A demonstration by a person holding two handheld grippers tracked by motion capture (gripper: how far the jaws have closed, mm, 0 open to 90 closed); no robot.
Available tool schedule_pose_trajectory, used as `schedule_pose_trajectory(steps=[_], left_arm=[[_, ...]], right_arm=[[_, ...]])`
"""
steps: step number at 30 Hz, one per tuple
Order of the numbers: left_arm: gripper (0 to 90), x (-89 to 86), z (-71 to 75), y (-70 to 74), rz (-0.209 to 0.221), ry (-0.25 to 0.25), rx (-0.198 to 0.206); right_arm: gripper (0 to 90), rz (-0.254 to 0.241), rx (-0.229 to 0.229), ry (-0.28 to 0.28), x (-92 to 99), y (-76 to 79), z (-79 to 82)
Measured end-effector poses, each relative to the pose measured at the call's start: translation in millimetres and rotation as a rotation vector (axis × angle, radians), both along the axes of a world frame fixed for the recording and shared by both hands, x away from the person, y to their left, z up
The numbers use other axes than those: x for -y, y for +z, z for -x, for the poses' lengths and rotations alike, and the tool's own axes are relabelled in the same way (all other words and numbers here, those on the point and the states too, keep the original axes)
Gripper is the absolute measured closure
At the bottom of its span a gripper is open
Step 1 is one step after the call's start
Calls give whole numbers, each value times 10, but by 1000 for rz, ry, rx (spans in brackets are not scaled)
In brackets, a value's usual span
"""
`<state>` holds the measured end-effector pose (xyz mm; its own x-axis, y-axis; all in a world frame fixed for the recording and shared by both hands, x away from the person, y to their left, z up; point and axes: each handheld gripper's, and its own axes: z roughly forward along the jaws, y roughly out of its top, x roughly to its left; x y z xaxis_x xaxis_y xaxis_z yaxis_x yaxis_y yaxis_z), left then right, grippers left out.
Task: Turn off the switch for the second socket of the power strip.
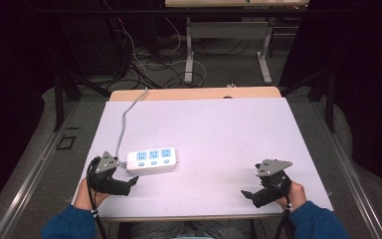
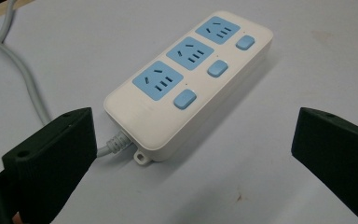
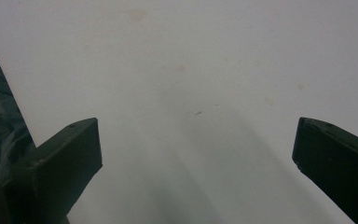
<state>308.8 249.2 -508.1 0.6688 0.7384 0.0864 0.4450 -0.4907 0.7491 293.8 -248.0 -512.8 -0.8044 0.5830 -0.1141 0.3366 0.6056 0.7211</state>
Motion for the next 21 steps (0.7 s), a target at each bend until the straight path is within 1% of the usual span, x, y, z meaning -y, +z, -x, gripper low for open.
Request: schedule_pose_trajectory(steps=[2, 5, 8, 10, 11, 12, 14, 18, 21], left_arm=[[2, -23, 22, -11, 16, 4, -3], [2, -60, 46, -20, 17, 9, -5], [2, -89, 64, -37, 24, 4, -10], [2, -110, 80, -49, 25, -3, -7], [2, -118, 90, -51, 27, -2, -13], [2, -122, 96, -63, 34, -1, -6], [2, -140, 110, -64, 29, -3, -12], [2, -163, 138, -85, 41, 0, -3], [2, -177, 164, -94, 38, -1, -5]], right_arm=[[9, 0, 0, 0, 0, 0, 0], [9, 0, -1, 1, 0, -1, -1], [10, 3, -4, 4, 1, 1, -2], [9, 3, -7, 1, 0, 2, 1], [9, 4, -5, 4, 1, 2, -2], [9, 4, -5, 4, 0, 1, -2], [9, 4, -4, 4, -1, 1, -2], [9, 5, -6, 2, -2, 0, 0], [9, 6, -4, 4, -1, 0, -3]])
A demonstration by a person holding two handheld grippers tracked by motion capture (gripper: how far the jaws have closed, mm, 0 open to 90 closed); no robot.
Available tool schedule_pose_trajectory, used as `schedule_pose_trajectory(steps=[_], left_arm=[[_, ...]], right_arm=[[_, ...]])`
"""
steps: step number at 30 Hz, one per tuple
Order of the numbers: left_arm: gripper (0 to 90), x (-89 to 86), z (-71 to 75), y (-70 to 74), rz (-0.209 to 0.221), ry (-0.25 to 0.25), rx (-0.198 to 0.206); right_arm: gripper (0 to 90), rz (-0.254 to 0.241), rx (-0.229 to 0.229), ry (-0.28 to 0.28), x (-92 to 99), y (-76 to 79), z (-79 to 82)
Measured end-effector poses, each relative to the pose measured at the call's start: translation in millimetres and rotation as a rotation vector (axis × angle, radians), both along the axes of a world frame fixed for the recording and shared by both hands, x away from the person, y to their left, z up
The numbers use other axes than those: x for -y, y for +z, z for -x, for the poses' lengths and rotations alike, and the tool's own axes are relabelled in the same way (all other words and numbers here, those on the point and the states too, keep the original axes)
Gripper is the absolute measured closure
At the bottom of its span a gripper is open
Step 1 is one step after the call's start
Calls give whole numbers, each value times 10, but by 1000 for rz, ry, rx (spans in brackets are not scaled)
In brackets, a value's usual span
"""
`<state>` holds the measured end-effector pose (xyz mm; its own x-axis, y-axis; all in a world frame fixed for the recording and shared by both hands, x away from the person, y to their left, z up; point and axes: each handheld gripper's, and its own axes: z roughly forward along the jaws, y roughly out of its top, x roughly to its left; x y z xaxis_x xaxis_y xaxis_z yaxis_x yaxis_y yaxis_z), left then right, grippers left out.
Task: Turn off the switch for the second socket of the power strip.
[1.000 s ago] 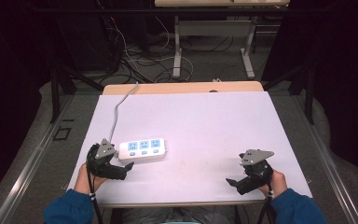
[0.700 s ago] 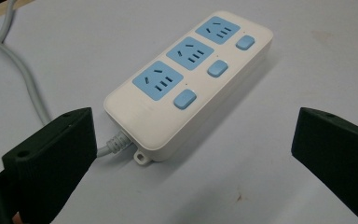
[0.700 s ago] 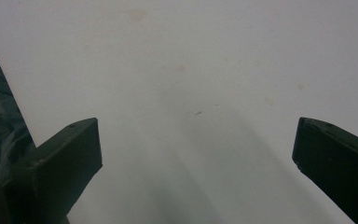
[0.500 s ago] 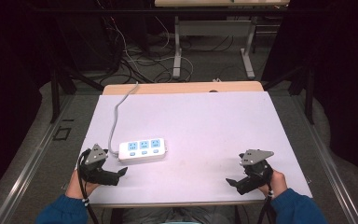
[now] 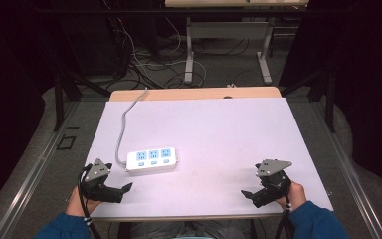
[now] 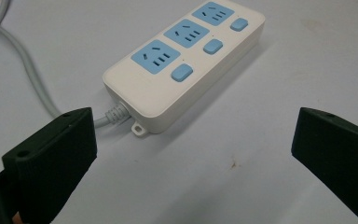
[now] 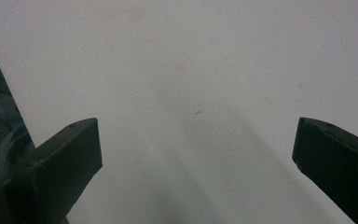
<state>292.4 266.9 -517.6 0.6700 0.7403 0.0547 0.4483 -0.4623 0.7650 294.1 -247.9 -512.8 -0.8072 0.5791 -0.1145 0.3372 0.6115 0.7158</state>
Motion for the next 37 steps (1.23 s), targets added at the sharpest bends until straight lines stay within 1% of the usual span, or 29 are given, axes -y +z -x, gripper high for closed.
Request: schedule_pose_trajectory(steps=[1, 6, 8, 9, 11, 12, 14, 15, 19, 22, 27, 31, 37], left_arm=[[2, -3, 6, -11, 5, -1, 4], [2, -36, 34, -27, 7, -2, -4], [2, -42, 45, -35, 12, 4, 3], [2, -49, 49, -34, 10, 1, -2], [2, -56, 56, -37, 9, 7, 0], [2, -55, 61, -42, 17, 14, -1], [2, -65, 61, -51, 16, 11, 1], [2, -67, 66, -50, 16, 14, -4], [2, -70, 68, -58, 22, 21, 0], [2, -66, 69, -61, 14, 17, -2], [2, -56, 63, -72, 20, 17, 1], [2, -60, 58, -66, 7, 9, -3], [1, -63, 53, -69, 13, 15, -5]], right_arm=[[9, -1, 0, 0, 0, 0, 1], [9, -2, 6, -7, -5, -3, 1], [9, -3, 5, -8, -5, -4, 1], [9, -4, 3, -11, -6, -4, 4], [9, -3, 5, -7, -5, -5, 0], [9, -2, 4, -5, -5, -5, -1], [9, -1, 2, -4, -4, -3, -1], [9, -1, 1, -4, -4, -3, -2], [9, -1, 1, -6, -5, -5, -3], [9, -1, 0, -5, -4, -5, -3], [9, 2, 1, -4, -3, -6, -5], [9, 1, 1, -5, -2, -5, -5], [9, -2, 1, -6, -2, -4, -5]])
